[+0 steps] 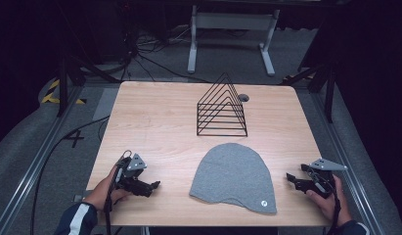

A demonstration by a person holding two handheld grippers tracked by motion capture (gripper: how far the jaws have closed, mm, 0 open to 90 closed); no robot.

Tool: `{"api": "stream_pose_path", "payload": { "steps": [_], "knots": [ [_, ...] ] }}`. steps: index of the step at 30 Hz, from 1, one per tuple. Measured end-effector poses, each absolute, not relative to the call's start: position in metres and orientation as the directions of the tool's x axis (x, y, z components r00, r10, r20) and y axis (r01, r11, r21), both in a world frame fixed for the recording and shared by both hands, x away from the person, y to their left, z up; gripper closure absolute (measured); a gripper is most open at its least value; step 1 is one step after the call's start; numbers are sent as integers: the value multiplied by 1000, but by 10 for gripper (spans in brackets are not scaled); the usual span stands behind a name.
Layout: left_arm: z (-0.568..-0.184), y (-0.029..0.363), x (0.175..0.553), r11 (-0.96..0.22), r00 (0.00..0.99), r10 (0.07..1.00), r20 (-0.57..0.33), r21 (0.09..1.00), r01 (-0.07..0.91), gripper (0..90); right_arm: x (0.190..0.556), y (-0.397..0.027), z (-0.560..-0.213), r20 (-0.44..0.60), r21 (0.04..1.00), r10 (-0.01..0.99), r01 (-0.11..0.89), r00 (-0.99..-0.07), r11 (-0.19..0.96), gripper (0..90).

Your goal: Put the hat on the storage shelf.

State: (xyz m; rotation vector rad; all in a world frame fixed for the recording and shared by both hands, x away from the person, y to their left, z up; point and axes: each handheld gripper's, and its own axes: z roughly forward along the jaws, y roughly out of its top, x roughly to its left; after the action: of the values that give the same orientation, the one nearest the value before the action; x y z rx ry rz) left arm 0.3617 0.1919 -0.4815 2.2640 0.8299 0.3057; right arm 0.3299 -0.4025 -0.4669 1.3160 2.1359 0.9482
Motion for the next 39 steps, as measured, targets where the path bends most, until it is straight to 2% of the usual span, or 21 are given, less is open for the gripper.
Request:
{"api": "stream_pose_path", "payload": {
  "steps": [8, 11, 15, 16, 17, 20, 22, 23, 30, 36, 39],
  "knots": [
    [-481, 187, 367, -574, 797, 604, -12, 687, 446, 1, 330, -403, -467, -27, 750, 894, 582, -448, 314, 230],
    [-481, 185, 370, -580, 803, 596, -10, 686, 439, 1, 332, -403, -467, -32, 739, 884, 585, -465, 334, 199],
    [-481, 182, 373, -605, 838, 546, -7, 688, 400, 5, 336, -402, -465, -30, 728, 880, 593, -475, 345, 190],
    [-480, 179, 375, -600, 844, 536, -15, 697, 393, 32, 338, -401, -463, -29, 714, 884, 609, -466, 345, 222],
    [-479, 178, 377, -601, 847, 531, -16, 698, 389, 78, 340, -399, -461, -29, 708, 885, 615, -464, 346, 297],
    [-477, 172, 382, -594, 855, 517, -37, 704, 390, 166, 342, -395, -458, -40, 711, 886, 610, -462, 350, 342],
    [-475, 166, 387, -598, 865, 499, -60, 699, 393, 175, 343, -389, -455, -25, 716, 878, 604, -478, 349, 372],
    [-473, 161, 390, -596, 872, 484, -75, 701, 391, 232, 344, -381, -452, -31, 714, 866, 596, -499, 369, 387],
    [-459, 112, 409, -608, 901, 428, -66, 717, 341, 240, 350, -348, -441, -55, 714, 821, 552, -568, 430, 427],
    [-458, 69, 425, -640, 912, 410, -7, 710, 294, 268, 358, -322, -442, -41, 710, 794, 541, -607, 450, 428],
    [-460, 53, 434, -655, 915, 404, -11, 695, 298, 271, 360, -311, -445, -53, 696, 780, 537, -623, 476, 421]
  ]
}}
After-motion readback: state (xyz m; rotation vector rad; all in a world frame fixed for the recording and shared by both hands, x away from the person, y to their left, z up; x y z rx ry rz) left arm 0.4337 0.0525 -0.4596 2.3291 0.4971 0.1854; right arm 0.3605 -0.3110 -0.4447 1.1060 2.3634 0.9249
